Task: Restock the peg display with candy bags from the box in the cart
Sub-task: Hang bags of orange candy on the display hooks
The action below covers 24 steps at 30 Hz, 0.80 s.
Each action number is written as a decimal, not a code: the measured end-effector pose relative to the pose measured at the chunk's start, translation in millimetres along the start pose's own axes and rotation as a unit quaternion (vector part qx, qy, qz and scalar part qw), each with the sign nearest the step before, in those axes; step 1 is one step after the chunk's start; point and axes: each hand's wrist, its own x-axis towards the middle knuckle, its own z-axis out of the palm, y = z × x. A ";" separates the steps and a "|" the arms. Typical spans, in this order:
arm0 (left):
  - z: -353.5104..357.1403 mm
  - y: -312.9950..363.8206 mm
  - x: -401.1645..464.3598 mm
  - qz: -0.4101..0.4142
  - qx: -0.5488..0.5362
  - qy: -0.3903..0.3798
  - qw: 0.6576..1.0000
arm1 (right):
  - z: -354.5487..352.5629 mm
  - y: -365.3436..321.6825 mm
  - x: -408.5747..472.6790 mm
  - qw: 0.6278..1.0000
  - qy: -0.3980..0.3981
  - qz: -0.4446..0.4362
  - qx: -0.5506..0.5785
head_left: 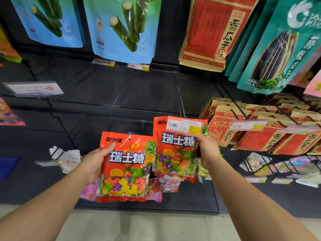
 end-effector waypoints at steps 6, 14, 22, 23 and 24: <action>1.2 -0.1 3.8 0.002 -0.012 -0.004 1.000 | -2.0 -1.0 -1.7 1.000 0.011 0.011 -0.006; 10.3 2.5 1.9 -0.005 0.001 -0.009 1.000 | 3.1 -5.8 3.5 0.998 0.045 -0.003 -0.040; 12.1 6.5 -2.8 0.002 0.012 -0.010 1.000 | -8.1 2.9 -2.1 0.995 0.006 -0.029 -0.095; 12.7 6.4 -3.8 0.002 0.012 -0.011 1.000 | -8.9 3.2 -2.7 0.993 -0.004 -0.038 -0.110; 13.7 5.8 -4.8 0.001 0.012 -0.013 1.000 | -9.9 3.4 -3.5 0.991 -0.014 -0.049 -0.126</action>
